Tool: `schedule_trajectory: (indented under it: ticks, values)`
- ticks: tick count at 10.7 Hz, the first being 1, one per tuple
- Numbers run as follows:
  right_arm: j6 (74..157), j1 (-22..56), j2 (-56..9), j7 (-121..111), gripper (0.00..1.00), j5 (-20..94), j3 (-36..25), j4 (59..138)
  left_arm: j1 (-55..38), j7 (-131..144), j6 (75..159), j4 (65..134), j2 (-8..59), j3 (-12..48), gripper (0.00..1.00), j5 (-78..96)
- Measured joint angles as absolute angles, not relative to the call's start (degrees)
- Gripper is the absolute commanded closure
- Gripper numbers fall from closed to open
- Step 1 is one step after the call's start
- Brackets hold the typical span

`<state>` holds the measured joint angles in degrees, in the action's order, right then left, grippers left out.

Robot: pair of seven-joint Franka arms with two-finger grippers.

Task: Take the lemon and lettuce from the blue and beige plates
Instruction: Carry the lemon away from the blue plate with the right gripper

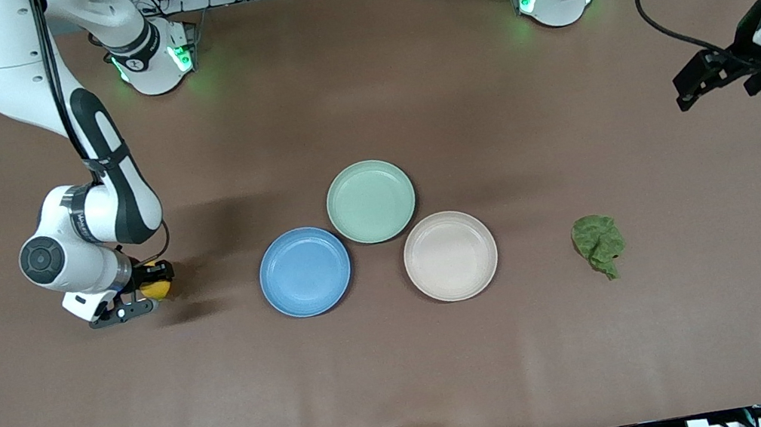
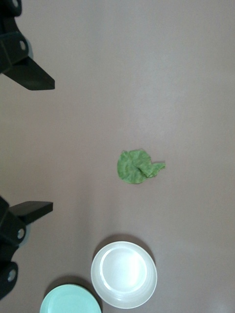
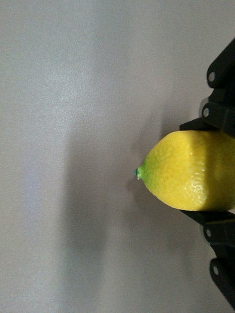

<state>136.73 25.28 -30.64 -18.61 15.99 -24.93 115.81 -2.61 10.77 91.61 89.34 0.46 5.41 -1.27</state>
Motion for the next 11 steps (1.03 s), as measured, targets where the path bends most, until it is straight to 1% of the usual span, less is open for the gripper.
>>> schedule_trajectory:
  ticks: [1,2,6,7,11]
  values:
    - [136.76,25.28,-30.69,-18.61,0.11,15.99,-24.92,115.82,-2.74,10.72,90.87,88.90,0.51,5.62,0.00,-1.16]
    - [136.78,25.28,-30.70,-18.62,0.00,15.99,-24.91,115.82,-2.76,10.71,90.49,88.70,0.57,6.05,0.00,-1.13]
    - [136.58,25.29,-30.70,-18.62,0.00,15.99,-24.87,115.57,-2.78,10.71,89.21,88.37,0.62,6.85,0.00,-1.13]
    - [134.89,25.27,-30.66,-18.62,0.00,15.99,-24.88,114.65,-2.78,10.70,89.08,88.22,0.62,6.86,0.00,-1.13]
    - [119.32,24.99,-29.69,-18.60,0.00,16.03,-25.69,105.76,-2.53,10.70,88.97,87.93,0.61,6.88,0.00,-1.12]
